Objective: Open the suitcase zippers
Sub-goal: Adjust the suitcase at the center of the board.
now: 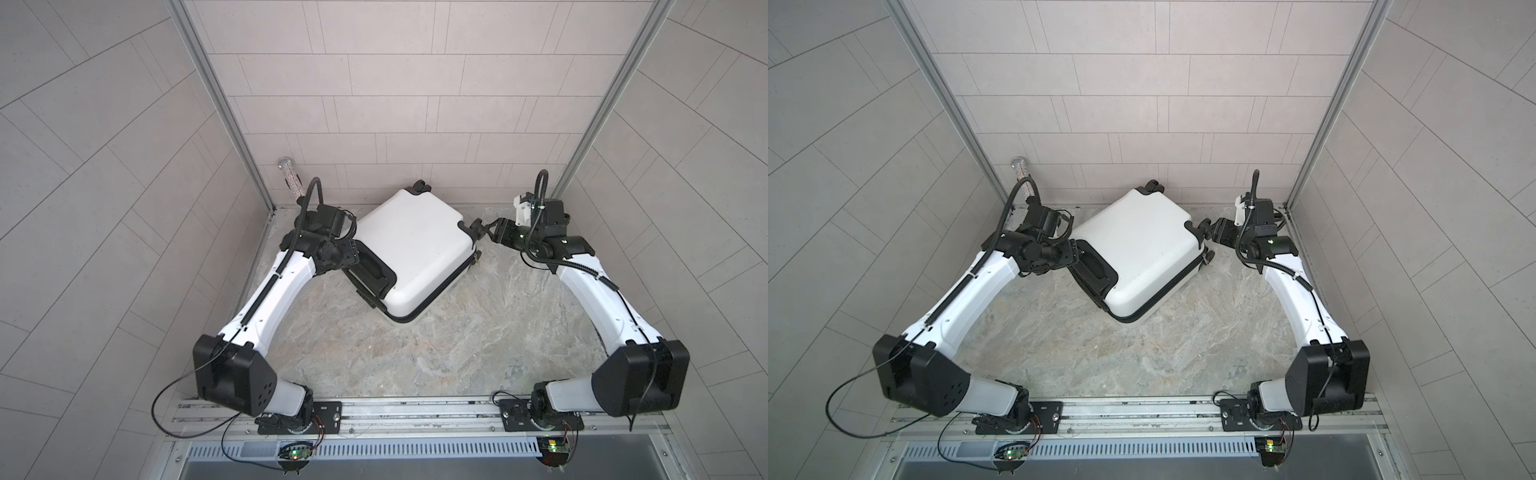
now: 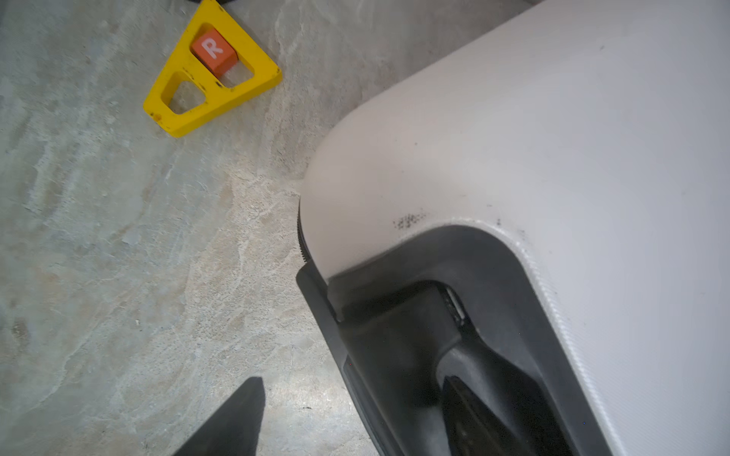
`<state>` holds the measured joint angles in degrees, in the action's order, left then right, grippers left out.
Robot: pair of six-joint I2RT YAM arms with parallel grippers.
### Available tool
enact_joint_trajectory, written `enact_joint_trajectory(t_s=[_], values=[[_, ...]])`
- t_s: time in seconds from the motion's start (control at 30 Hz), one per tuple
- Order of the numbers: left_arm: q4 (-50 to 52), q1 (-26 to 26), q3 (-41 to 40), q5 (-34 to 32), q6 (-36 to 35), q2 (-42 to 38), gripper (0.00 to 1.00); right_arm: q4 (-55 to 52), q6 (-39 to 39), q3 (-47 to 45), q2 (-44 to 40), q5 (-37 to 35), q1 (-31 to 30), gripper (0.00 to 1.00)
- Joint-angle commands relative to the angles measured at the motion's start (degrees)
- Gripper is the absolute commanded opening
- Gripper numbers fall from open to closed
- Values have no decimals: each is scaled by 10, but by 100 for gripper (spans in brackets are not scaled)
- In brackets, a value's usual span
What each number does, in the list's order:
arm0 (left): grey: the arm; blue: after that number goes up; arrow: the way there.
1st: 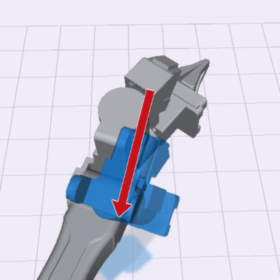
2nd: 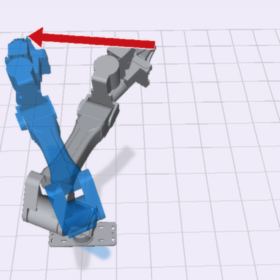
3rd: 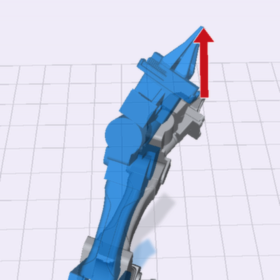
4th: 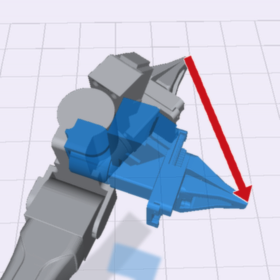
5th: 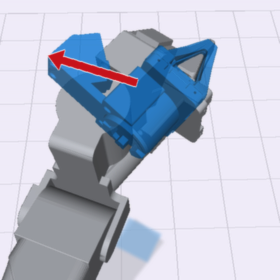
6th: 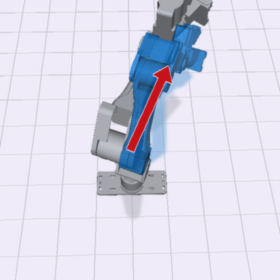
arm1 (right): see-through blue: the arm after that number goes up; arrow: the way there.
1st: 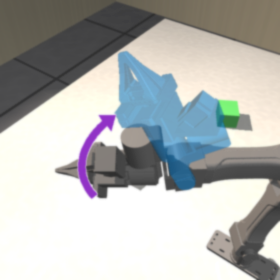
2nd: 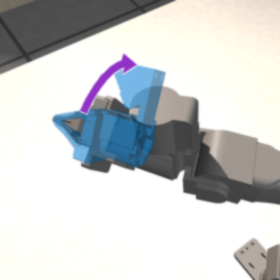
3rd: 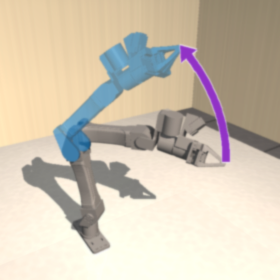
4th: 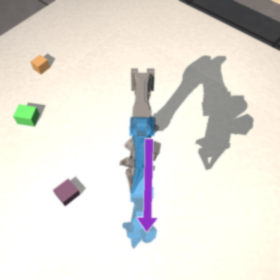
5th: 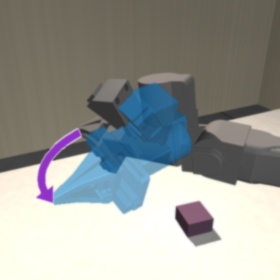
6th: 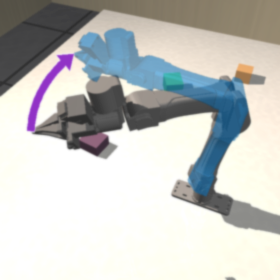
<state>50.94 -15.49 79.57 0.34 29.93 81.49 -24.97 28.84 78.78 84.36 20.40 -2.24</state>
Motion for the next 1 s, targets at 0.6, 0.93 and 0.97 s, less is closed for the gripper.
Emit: enact_joint_trajectory(t_s=[0.6,0.93,0.97], values=[[62,3,64,-75,-121,17,75,-254,-125,216,248,36,-6,43],[53,-38,141,8,-209,37,74,-186,-55,-25,50,53,-57,40],[50,-50,150,21,-222,40,74,-167,-38,-49,22,54,-61,40]])
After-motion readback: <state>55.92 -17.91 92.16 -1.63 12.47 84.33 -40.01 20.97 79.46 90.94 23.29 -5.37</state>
